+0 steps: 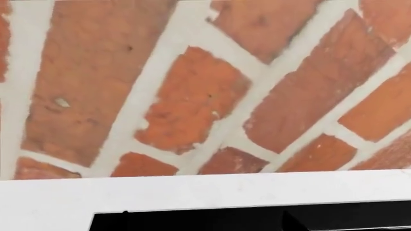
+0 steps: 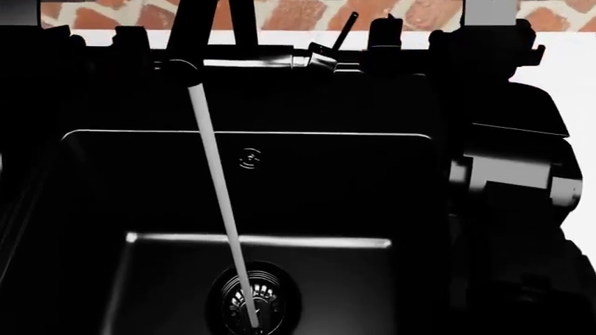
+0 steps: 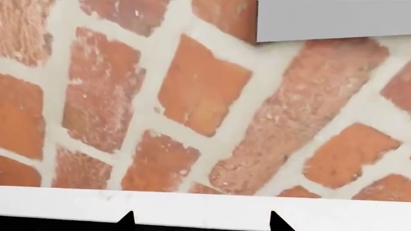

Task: Pick the eggplants and mangos from the sink and place them in one bowl. Place the bell pepper in the other bowl. Then turn off the sink faucet.

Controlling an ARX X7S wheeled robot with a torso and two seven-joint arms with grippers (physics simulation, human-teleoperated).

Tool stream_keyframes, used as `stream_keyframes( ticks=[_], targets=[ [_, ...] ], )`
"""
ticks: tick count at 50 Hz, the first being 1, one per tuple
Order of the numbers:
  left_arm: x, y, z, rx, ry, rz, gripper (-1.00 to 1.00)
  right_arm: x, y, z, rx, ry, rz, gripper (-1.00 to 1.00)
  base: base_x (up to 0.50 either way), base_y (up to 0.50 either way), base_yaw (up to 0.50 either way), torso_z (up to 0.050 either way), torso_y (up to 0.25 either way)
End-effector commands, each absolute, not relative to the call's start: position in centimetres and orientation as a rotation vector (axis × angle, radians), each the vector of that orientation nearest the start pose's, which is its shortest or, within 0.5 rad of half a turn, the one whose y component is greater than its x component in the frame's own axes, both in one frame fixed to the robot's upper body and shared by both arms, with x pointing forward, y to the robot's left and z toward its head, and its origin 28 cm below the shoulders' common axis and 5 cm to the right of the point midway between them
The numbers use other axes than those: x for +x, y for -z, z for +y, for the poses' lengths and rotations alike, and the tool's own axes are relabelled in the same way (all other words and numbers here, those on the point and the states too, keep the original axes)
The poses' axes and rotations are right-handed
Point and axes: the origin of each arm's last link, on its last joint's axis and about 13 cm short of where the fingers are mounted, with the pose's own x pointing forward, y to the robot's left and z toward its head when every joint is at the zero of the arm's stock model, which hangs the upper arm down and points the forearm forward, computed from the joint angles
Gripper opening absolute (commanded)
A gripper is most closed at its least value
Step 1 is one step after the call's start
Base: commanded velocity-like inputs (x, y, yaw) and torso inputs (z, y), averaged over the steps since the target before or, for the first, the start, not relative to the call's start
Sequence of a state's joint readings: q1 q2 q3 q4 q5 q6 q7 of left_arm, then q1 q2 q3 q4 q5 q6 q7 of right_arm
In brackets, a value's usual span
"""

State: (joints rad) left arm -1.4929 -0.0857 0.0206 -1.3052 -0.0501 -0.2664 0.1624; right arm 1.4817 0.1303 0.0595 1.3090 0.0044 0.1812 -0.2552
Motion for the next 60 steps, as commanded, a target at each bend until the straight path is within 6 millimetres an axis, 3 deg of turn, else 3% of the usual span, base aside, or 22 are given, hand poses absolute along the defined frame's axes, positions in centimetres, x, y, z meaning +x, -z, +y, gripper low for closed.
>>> stream_keyframes(
  ticks=[1,17,26,47,60],
  targets=[
    [43.9,-26.5,23.5,-0.026,0.102,0.014,1.00,43.6,-25.2,-15.6,0.058,-0.131,-0.030,1.00,0.00,0.00,0.00,0.031,-0.127],
    [43.8,-27.0,23.6,-0.055,0.103,0.012,1.00,43.8,-26.0,-14.9,0.056,-0.173,-0.048,1.00,0.00,0.00,0.00,0.038,-0.143],
    [43.8,-27.0,23.9,-0.054,0.095,0.012,1.00,43.9,-27.0,-14.2,0.066,-0.203,-0.066,1.00,0.00,0.00,0.00,0.000,0.000],
    [43.8,-24.9,24.0,-0.042,0.095,0.035,1.00,44.0,-26.7,-12.8,0.077,-0.276,-0.053,1.00,0.00,0.00,0.00,0.000,0.000],
    [43.7,-25.6,24.5,-0.050,0.088,0.035,1.00,44.0,-28.1,-11.9,0.061,-0.309,-0.060,1.00,0.00,0.00,0.00,0.000,0.000]
  ],
)
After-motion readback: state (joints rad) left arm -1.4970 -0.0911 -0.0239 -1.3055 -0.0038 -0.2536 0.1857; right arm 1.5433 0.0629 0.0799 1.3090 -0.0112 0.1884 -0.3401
